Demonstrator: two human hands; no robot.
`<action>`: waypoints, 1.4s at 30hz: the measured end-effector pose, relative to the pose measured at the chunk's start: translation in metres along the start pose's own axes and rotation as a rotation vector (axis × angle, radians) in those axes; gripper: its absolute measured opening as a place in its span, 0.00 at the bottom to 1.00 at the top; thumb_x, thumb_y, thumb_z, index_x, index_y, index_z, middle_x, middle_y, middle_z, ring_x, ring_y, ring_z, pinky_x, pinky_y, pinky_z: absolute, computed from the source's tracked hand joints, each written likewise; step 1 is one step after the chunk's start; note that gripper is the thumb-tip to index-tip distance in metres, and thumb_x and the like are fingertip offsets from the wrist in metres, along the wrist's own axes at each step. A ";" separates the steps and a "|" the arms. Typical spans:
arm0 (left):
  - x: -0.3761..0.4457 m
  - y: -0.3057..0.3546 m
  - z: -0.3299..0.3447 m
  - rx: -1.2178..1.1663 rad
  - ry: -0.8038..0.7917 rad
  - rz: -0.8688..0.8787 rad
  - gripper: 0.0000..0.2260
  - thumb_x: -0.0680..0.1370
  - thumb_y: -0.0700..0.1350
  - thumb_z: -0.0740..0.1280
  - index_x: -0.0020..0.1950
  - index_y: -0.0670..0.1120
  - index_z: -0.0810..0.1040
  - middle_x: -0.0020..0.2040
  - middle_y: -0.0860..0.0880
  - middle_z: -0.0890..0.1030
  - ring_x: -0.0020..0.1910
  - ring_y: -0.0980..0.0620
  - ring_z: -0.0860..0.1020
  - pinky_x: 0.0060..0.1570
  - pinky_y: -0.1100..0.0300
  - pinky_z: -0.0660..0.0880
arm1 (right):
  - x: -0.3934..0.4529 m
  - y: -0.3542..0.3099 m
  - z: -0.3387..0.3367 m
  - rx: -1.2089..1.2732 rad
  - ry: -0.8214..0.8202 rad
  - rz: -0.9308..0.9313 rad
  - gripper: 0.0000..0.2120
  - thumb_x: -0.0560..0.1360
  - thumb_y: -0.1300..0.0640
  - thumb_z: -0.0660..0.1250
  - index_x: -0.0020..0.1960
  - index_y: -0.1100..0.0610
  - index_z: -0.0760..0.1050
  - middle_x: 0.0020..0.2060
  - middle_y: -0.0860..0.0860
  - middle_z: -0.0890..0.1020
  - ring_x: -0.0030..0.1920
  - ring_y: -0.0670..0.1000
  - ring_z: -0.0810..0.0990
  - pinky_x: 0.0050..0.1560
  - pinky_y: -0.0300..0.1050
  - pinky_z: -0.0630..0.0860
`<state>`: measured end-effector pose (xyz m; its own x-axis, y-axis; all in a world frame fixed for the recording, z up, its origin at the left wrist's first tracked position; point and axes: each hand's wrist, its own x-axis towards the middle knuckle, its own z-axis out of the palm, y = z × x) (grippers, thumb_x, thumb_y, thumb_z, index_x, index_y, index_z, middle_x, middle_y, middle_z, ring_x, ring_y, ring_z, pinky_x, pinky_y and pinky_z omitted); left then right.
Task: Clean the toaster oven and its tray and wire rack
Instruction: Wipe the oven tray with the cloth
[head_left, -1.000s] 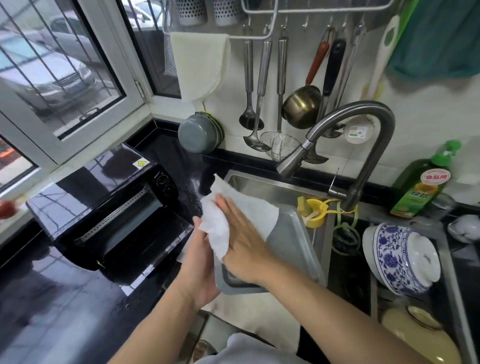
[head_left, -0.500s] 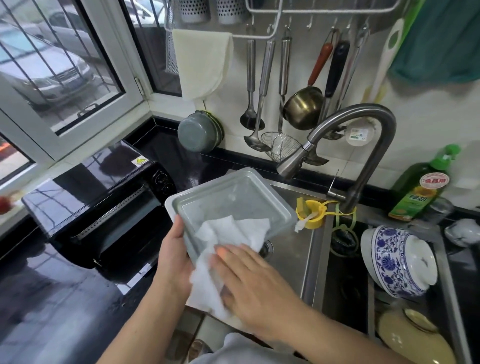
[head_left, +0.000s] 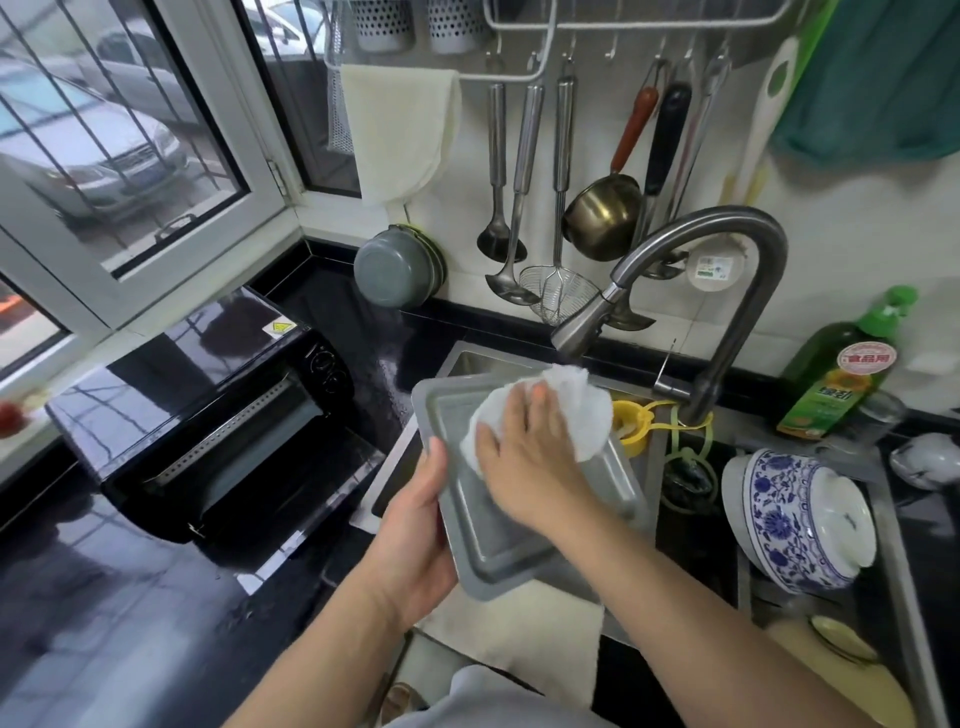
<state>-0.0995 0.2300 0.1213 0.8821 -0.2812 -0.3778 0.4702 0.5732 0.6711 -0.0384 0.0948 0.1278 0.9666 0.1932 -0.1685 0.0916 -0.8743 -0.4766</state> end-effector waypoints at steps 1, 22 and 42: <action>0.002 0.001 0.001 0.002 0.026 0.002 0.29 0.85 0.64 0.54 0.78 0.47 0.72 0.75 0.36 0.74 0.74 0.35 0.73 0.69 0.38 0.73 | -0.007 -0.007 0.007 0.004 -0.001 -0.122 0.32 0.84 0.42 0.42 0.82 0.57 0.38 0.80 0.54 0.36 0.79 0.52 0.32 0.79 0.54 0.38; 0.006 0.043 -0.029 -0.123 0.055 0.112 0.29 0.83 0.68 0.58 0.73 0.48 0.78 0.73 0.42 0.77 0.72 0.39 0.76 0.63 0.41 0.78 | -0.057 0.092 -0.034 -0.422 0.278 -0.393 0.13 0.84 0.48 0.55 0.50 0.50 0.77 0.48 0.43 0.77 0.54 0.47 0.76 0.76 0.64 0.56; -0.012 0.018 0.004 0.126 0.058 0.090 0.23 0.87 0.58 0.59 0.77 0.47 0.73 0.72 0.37 0.77 0.72 0.39 0.76 0.62 0.49 0.79 | -0.007 -0.006 -0.017 -0.160 0.120 -0.659 0.21 0.85 0.52 0.53 0.77 0.54 0.65 0.75 0.50 0.66 0.74 0.52 0.61 0.75 0.50 0.56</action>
<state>-0.1014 0.2410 0.1407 0.9193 -0.1867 -0.3464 0.3927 0.4921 0.7769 -0.0416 0.0917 0.1465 0.7159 0.6645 0.2143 0.6948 -0.6478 -0.3123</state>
